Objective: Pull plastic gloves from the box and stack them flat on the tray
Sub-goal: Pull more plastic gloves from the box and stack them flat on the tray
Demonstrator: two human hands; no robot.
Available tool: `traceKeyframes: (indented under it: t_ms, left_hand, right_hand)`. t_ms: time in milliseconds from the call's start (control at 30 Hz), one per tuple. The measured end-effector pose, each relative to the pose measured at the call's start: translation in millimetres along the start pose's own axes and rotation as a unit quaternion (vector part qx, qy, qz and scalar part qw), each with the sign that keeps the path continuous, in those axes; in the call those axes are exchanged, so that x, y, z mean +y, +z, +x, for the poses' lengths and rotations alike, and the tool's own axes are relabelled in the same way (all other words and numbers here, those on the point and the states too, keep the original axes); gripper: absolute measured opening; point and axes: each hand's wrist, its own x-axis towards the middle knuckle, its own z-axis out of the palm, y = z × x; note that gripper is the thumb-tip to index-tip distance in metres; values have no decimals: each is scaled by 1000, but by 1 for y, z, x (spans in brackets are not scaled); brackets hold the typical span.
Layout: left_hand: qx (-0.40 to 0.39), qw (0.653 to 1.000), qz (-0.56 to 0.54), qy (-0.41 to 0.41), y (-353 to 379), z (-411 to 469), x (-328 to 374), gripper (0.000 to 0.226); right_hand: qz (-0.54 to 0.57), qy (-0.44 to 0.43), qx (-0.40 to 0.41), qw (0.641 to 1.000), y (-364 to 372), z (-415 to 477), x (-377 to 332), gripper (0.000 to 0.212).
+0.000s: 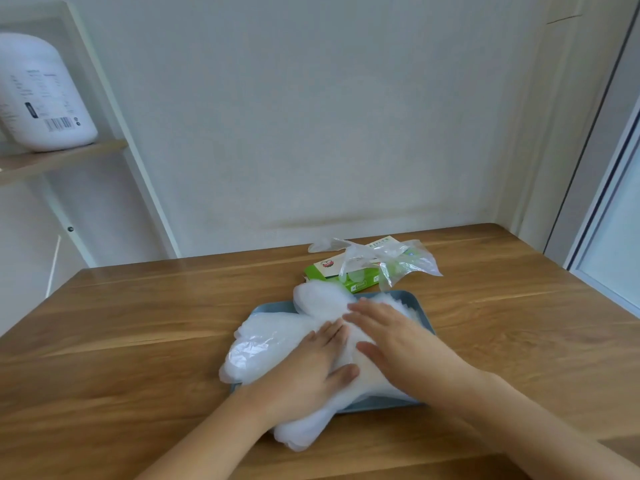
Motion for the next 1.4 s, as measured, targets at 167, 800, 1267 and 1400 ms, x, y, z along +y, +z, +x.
traceKeyframes:
  t_ms: [167, 800, 1267, 1400]
  left_hand:
    - [-33, 998, 18, -41, 2, -4, -6, 77]
    - [-98, 979, 83, -157, -28, -28, -25, 115]
    - [268, 937, -219, -52, -74, -37, 27, 108]
    - [312, 923, -223, -38, -79, -35, 38, 116]
  right_hand:
    - [-28, 27, -210, 977, 3, 2, 15, 68]
    - [-24, 201, 85, 976, -20, 47, 118, 58]
    - [-37, 19, 118, 992, -129, 63, -1, 22]
    - [-96, -18, 86, 992, -145, 59, -41, 26]
